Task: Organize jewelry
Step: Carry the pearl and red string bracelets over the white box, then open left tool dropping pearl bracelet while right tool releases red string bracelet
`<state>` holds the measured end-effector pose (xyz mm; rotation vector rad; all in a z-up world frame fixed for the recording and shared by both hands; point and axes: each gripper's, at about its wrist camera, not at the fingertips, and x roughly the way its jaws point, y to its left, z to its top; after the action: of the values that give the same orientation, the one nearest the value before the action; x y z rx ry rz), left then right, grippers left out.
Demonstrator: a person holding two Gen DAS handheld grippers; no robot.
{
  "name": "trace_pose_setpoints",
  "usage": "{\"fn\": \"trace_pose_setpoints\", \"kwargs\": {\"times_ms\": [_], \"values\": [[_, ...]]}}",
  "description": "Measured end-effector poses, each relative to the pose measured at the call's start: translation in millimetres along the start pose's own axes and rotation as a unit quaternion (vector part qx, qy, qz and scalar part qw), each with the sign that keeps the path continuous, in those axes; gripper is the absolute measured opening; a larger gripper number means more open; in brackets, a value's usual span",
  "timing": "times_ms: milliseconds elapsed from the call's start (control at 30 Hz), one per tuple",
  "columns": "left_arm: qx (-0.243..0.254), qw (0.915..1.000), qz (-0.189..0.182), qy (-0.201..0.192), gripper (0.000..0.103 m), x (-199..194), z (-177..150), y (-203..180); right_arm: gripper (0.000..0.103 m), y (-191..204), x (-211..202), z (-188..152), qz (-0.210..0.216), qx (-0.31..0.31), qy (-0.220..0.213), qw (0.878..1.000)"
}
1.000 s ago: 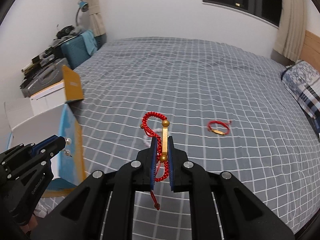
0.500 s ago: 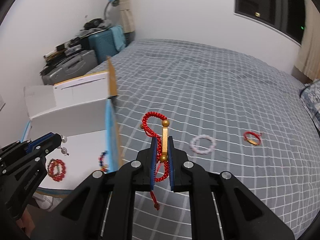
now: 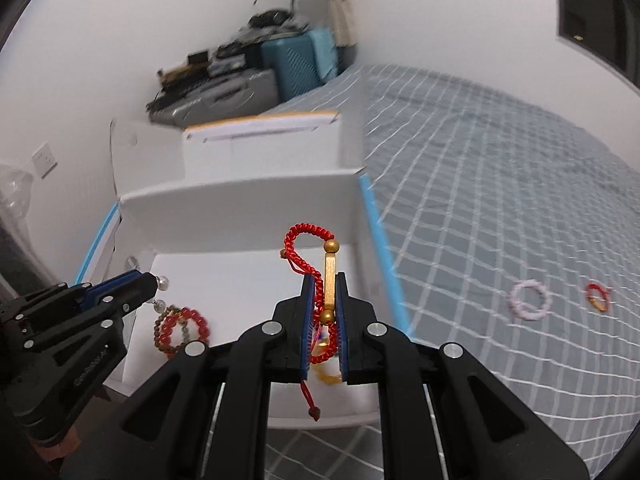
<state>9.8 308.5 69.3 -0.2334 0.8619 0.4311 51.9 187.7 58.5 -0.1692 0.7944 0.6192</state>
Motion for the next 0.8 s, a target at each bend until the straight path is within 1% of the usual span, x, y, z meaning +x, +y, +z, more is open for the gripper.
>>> {"fn": "trace_pose_setpoints", "kwargs": {"times_ms": [133, 233, 300, 333, 533, 667, 800], "values": [[-0.011, 0.9997, 0.011, 0.018, 0.011, 15, -9, 17, 0.009, 8, 31, -2, 0.016, 0.010, 0.039, 0.999], [-0.020, 0.9989, 0.014, 0.039, 0.011, 32, -13, 26, 0.009, 13, 51, -5, 0.011, 0.008, 0.065, 0.998], [-0.023, 0.9983, 0.017, 0.051, 0.011, 41, -16, 30, 0.009, 13, 63, -7, 0.016, 0.013, 0.088, 0.996], [-0.024, 0.9980, 0.018, 0.056, 0.011, 45, -18, 30, 0.009, 14, 66, -8, 0.016, 0.012, 0.093, 0.995], [-0.030, 0.9960, 0.022, 0.081, 0.011, 56, -21, 35, 0.009, 19, 79, -13, 0.007, 0.006, 0.118, 0.993], [-0.029, 0.9960, 0.026, 0.080, 0.011, 55, -21, 37, 0.010, 19, 80, -16, 0.010, 0.008, 0.119, 0.993], [-0.032, 0.9957, 0.019, 0.084, 0.011, 56, -21, 38, 0.012, 20, 81, -14, 0.012, 0.011, 0.115, 0.993]]}}
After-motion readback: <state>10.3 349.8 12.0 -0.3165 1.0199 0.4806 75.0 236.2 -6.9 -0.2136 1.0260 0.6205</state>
